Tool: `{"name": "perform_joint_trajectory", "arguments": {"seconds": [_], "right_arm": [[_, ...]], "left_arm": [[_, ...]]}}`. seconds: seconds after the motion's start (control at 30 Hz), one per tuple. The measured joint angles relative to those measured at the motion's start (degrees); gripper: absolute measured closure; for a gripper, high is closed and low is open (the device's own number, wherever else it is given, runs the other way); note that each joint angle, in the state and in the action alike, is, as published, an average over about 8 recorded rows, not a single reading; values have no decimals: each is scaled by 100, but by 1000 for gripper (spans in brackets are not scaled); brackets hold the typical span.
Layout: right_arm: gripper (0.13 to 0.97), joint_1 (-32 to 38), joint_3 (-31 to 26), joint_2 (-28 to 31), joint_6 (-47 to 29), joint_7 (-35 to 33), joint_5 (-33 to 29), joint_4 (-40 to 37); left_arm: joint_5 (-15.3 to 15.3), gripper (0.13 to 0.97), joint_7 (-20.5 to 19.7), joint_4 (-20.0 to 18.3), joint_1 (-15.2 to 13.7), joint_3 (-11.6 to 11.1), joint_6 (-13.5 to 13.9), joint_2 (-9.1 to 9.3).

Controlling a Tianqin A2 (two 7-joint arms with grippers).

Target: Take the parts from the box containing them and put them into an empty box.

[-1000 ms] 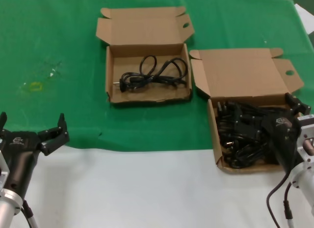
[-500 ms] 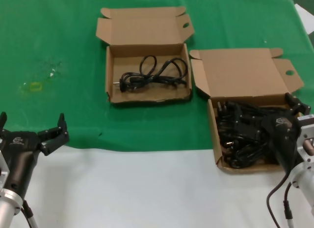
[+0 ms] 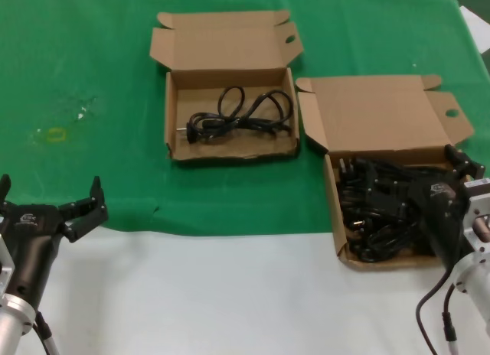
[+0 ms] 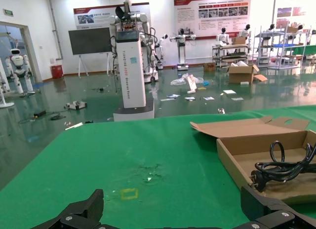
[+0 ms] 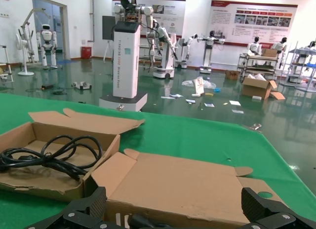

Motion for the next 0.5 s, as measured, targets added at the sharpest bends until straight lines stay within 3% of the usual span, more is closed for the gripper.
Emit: {"name": "perform_joint_trajectory", "arguments": {"seconds": [0.5], "right_arm": [[129,0,0,0,0,0,0,0]], "left_arm": [[0,132,0,0,0,0,0,0]]}}
